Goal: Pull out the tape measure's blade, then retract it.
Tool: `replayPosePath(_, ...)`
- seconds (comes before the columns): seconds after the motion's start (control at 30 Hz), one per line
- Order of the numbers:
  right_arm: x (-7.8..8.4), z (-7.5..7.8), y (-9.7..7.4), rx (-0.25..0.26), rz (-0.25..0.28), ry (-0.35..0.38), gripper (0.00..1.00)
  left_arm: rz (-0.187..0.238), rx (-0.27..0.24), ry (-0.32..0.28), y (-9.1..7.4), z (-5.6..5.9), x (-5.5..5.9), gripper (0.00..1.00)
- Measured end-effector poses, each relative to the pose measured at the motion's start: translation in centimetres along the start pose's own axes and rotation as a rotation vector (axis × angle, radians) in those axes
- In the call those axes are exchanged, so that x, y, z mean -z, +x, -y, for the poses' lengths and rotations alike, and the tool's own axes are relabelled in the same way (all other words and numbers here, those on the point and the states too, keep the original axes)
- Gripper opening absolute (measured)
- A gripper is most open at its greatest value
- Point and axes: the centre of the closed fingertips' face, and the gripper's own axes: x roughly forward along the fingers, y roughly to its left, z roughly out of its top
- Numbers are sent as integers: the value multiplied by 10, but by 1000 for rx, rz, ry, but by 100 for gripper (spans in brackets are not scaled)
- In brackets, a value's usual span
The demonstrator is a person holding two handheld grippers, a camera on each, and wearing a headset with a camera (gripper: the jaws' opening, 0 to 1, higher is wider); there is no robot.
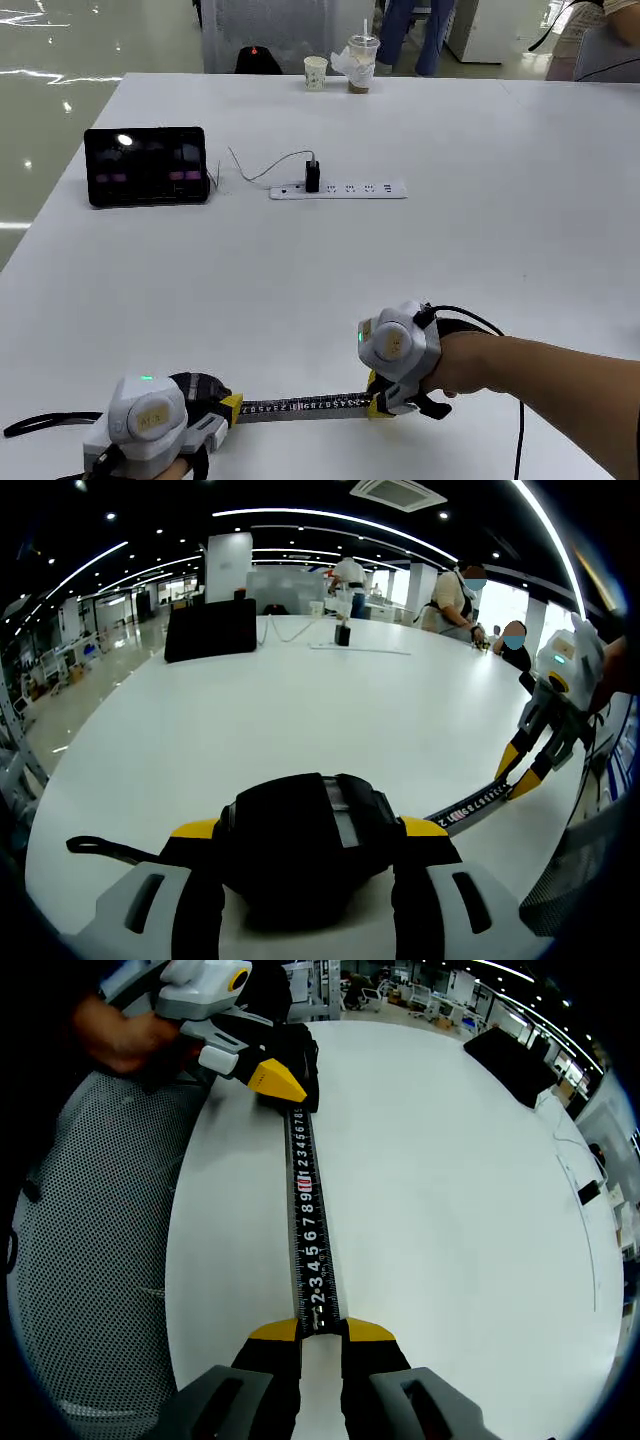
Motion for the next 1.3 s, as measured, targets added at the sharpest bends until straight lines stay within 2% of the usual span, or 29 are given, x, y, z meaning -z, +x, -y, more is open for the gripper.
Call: replayPosePath(1.3,-13,-1,6,8,-22,-6,11,-6,6,5,0,1,-1,63)
